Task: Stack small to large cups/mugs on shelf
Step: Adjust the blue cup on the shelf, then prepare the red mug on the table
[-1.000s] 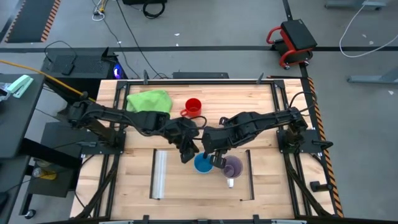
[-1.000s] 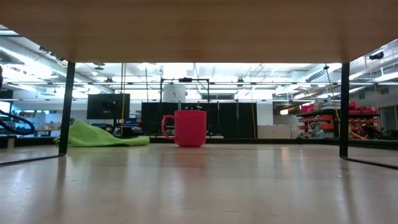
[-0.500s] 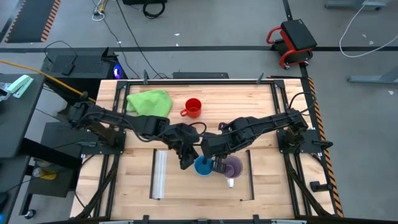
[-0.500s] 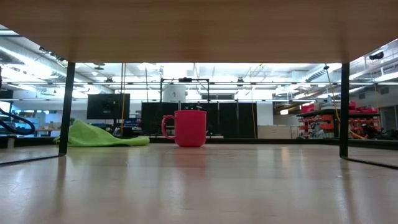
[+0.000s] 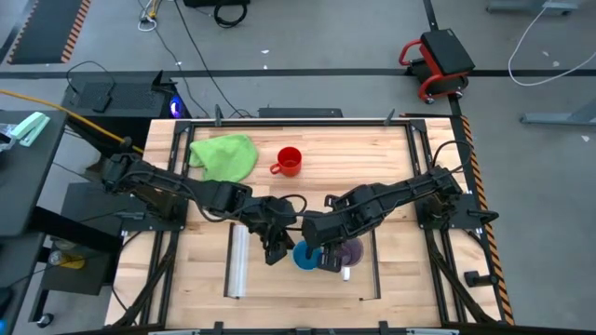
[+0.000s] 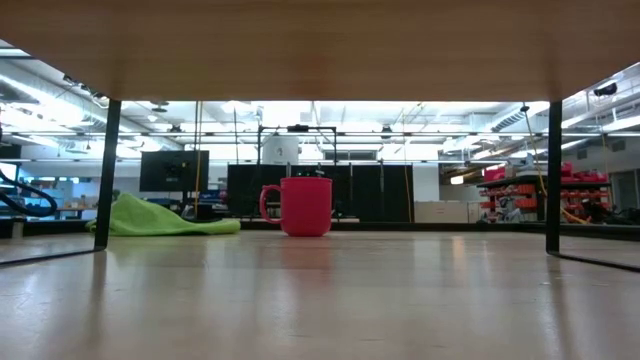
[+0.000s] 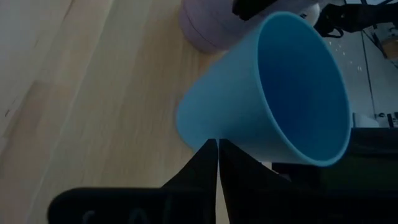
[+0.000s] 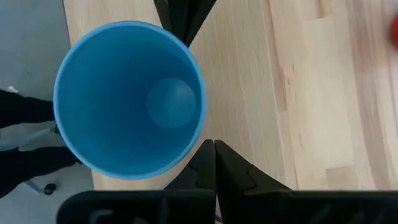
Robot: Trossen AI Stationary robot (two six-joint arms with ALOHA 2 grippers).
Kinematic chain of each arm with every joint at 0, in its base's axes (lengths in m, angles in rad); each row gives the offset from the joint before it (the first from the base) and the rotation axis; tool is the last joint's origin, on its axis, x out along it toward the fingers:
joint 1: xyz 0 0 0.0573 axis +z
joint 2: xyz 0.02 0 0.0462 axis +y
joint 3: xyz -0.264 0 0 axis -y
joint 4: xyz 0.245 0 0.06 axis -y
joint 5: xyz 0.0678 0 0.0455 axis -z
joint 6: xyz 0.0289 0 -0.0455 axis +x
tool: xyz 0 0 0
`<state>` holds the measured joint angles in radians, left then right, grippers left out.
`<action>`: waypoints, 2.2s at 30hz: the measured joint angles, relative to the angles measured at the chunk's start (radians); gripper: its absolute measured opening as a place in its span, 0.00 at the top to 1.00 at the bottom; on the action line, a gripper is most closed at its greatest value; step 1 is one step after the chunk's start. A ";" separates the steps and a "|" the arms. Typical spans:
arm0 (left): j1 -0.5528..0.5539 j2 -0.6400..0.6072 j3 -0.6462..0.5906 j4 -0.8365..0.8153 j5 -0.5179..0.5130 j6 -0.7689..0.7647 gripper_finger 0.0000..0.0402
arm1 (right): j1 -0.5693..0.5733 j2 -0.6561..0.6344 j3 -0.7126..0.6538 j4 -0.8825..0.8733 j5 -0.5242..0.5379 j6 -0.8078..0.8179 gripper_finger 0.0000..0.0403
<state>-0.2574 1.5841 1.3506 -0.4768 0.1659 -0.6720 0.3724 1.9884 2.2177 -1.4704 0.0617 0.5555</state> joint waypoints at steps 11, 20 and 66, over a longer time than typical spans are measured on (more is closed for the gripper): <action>-0.003 0.000 0.000 -0.012 -0.017 -0.003 0.95 | 0.013 -0.005 0.000 -0.058 0.041 0.036 0.99; 0.039 0.000 0.000 -0.016 -0.051 0.010 0.96 | 0.045 -0.005 0.000 -0.057 0.034 0.069 0.99; 0.208 -0.047 0.000 -0.035 -0.075 0.086 0.95 | 0.042 -0.053 0.002 -0.083 0.069 0.081 0.98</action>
<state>-0.0495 1.5368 1.3502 -0.5122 0.0913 -0.5859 0.4146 1.9351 2.2192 -1.5529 0.1303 0.6361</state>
